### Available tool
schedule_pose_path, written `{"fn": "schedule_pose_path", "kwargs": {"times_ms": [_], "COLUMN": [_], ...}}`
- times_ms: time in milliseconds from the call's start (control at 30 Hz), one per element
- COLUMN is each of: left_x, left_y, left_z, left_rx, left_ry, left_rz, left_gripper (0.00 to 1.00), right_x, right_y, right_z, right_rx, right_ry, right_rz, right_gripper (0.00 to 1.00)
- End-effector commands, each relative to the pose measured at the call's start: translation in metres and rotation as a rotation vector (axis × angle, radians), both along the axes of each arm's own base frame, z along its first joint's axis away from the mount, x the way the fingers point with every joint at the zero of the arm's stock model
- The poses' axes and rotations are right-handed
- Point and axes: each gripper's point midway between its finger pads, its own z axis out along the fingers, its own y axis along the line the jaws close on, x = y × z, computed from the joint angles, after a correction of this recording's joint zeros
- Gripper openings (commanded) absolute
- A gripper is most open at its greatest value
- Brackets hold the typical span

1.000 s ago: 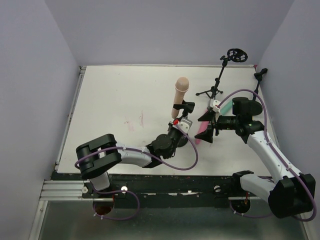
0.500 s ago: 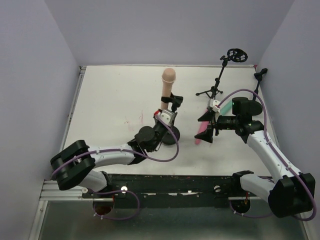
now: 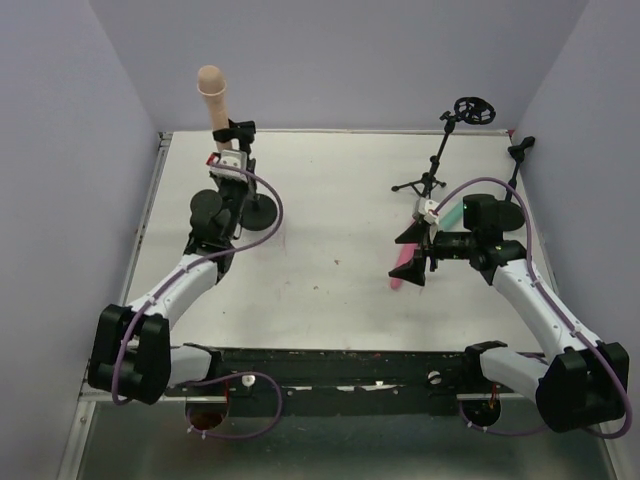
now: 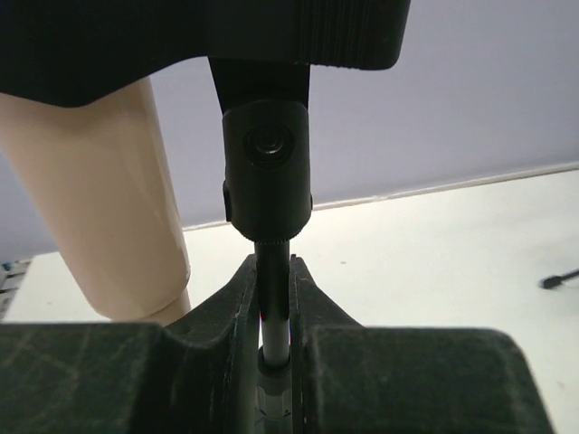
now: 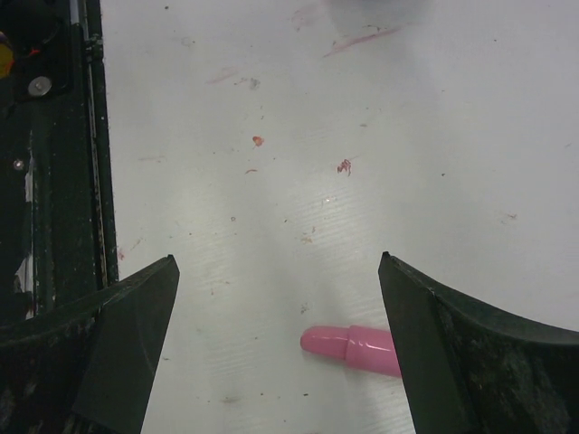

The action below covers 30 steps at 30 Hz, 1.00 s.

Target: Attach the microphones to the stand

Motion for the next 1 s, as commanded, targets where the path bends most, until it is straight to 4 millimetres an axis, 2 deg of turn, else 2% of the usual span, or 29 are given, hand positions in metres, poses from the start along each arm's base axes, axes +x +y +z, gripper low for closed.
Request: {"fn": "schedule_pose_path", "kwargs": {"times_ms": [0,167,267,333,367,433,633,800,967], "left_x": [0.04,0.089,0.119,0.133,0.139,0.153,0.192,0.207,0.213], "left_y": [0.042,0.087,0.108,0.113,0.132,0.138,0.148,0.148,0.15], "left_z": [0.043,0.048,0.049,0.052,0.051,0.055,0.036,0.018,0.002], "left_rx": [0.009,0.046,-0.002,-0.05,-0.064,-0.06,-0.017,-0.001,-0.004], "left_ry": [-0.113,-0.134,-0.128,-0.129,-0.128,-0.132,-0.099,-0.07,-0.038], "left_rz": [0.026,0.159,0.198,0.209,0.244,0.254,0.265,0.247,0.237], "left_gripper": [0.0,0.0,0.0,0.0,0.0,0.0,0.0,0.0,0.0], "right_x": [0.005,0.005,0.003,0.002,0.001,0.001,0.0,-0.002,-0.002], "right_y": [-0.002,-0.001,0.0,0.0,0.0,0.0,0.001,0.001,0.001], "right_z": [0.005,0.001,-0.001,-0.003,-0.005,-0.008,-0.014,-0.017,-0.018], "right_rx": [-0.007,-0.009,-0.003,-0.007,-0.009,-0.013,-0.017,-0.015,-0.012], "right_ry": [-0.024,-0.008,0.016,0.019,0.028,0.04,0.079,0.1,0.107], "right_rz": [-0.001,0.001,0.014,0.023,0.028,0.032,0.058,0.082,0.088], "right_gripper": [1.0,1.0,1.0,1.0,1.0,1.0,1.0,1.0,1.0]}}
